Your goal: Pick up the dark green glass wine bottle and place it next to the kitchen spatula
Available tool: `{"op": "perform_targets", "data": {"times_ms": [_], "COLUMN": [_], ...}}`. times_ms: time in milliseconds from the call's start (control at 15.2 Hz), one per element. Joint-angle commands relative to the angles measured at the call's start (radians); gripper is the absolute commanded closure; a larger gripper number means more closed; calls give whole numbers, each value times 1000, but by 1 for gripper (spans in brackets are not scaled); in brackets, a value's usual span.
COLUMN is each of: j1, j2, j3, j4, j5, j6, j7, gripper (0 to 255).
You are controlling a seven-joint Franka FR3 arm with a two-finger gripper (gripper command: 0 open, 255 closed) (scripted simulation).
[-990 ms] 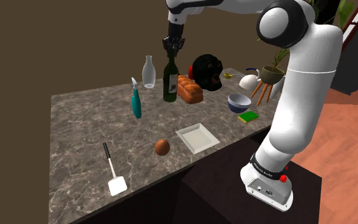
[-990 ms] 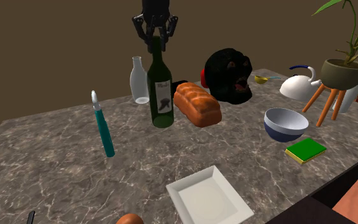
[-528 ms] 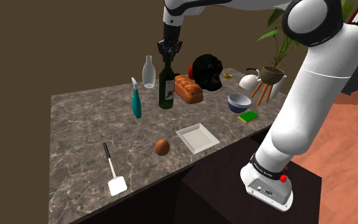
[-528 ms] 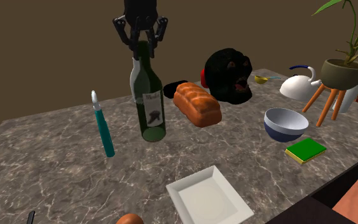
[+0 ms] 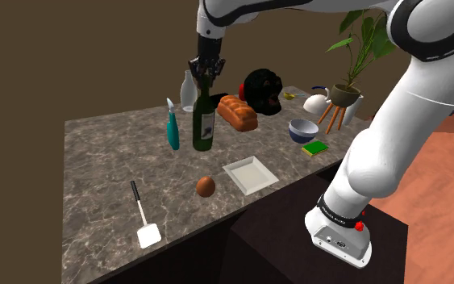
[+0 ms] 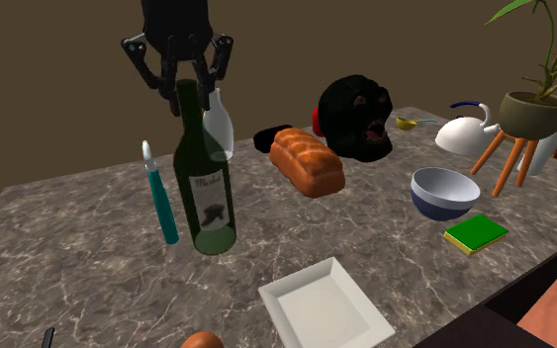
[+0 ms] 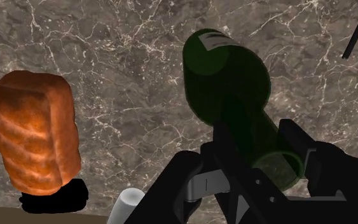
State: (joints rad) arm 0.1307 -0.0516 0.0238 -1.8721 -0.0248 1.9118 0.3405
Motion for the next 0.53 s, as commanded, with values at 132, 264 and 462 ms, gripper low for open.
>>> {"op": "perform_targets", "data": {"times_ms": [132, 264, 462], "j1": [41, 62, 93], "j2": [-55, -74, -95], "j3": [48, 74, 114], "j4": [-59, -79, -101], "j5": [-3, -2, 0], "j6": [2, 2, 0], "j7": [92, 139, 209], "gripper": [255, 255, 255]}}
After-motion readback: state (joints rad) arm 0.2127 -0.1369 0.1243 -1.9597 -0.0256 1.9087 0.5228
